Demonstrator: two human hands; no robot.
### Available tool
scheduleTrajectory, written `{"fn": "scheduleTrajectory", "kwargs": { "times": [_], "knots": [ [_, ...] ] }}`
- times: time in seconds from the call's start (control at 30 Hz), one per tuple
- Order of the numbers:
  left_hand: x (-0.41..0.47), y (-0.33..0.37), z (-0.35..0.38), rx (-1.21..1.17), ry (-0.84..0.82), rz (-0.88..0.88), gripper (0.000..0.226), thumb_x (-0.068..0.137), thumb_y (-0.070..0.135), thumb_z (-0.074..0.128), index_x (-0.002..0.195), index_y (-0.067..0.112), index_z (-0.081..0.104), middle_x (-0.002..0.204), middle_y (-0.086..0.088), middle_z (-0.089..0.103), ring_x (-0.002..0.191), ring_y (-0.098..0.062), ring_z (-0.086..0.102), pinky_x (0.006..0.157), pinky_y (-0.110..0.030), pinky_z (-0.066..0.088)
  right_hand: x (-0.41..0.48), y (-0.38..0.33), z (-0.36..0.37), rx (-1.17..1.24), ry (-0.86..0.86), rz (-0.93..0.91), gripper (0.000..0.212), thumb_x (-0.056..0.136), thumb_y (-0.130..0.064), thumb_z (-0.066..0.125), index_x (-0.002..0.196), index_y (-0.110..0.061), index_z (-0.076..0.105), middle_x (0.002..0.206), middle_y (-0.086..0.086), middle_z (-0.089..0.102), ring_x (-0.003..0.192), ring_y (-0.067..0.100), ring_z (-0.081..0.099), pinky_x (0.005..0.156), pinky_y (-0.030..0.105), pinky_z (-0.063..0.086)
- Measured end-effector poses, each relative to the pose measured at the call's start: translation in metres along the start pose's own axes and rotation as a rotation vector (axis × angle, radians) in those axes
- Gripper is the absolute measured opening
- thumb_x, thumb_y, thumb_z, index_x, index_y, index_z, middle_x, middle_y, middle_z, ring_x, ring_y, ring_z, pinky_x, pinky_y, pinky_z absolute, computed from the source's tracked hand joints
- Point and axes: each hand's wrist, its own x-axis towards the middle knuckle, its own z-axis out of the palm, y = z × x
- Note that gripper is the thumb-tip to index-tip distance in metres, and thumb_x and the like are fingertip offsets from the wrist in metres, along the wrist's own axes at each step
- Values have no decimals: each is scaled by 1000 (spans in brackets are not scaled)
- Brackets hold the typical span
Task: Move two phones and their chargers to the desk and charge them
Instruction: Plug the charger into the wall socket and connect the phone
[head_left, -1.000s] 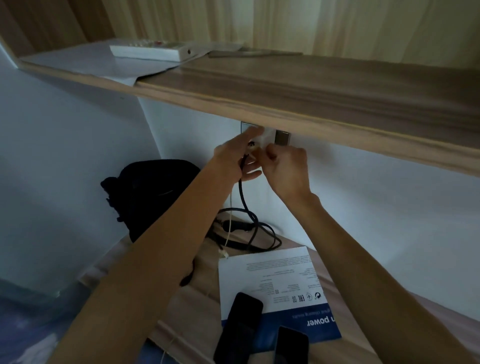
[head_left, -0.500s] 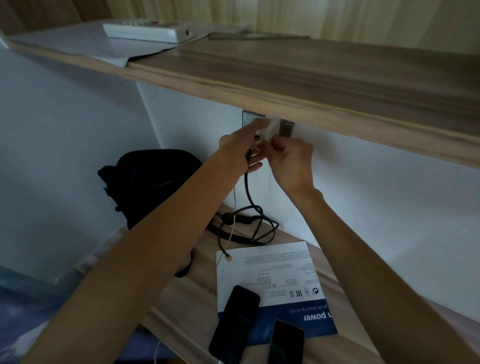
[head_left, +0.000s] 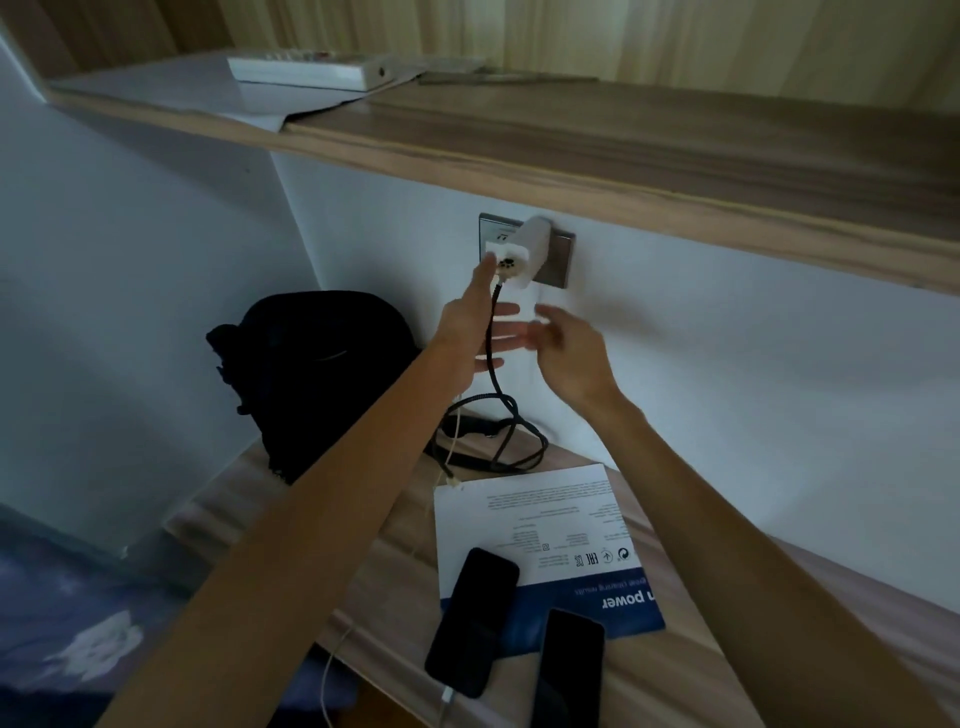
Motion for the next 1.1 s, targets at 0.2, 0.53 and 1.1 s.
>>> {"fn": "scheduleTrajectory", "kwargs": {
  "times": [0.2,0.53,1.1],
  "knots": [
    [-5,-55,-11,48,36,-43,62,103,52,33,101,5,74,99,-17,77,93,-29,73,98,-42,51,-57,29,26,74,-328,123,25,99,-34,57,85,-20,73,82,-4,72,77,8,65,73,25,46],
    [-36,-125,-16,253,-78,27,25,97,30,55,83,26,75,82,3,75,70,0,70,61,-13,51,-110,48,18,333,-174,268,17,81,-16,81,95,-19,72,88,-9,73,80,1,69,73,13,52],
    [-182,-224,3,188,-181,-82,15,92,-1,65,105,-5,72,91,-22,74,75,-22,73,65,-25,58,-253,54,-12,401,-385,388,3,92,-19,70,95,-19,70,91,1,73,78,8,71,69,25,60]
  ]
}}
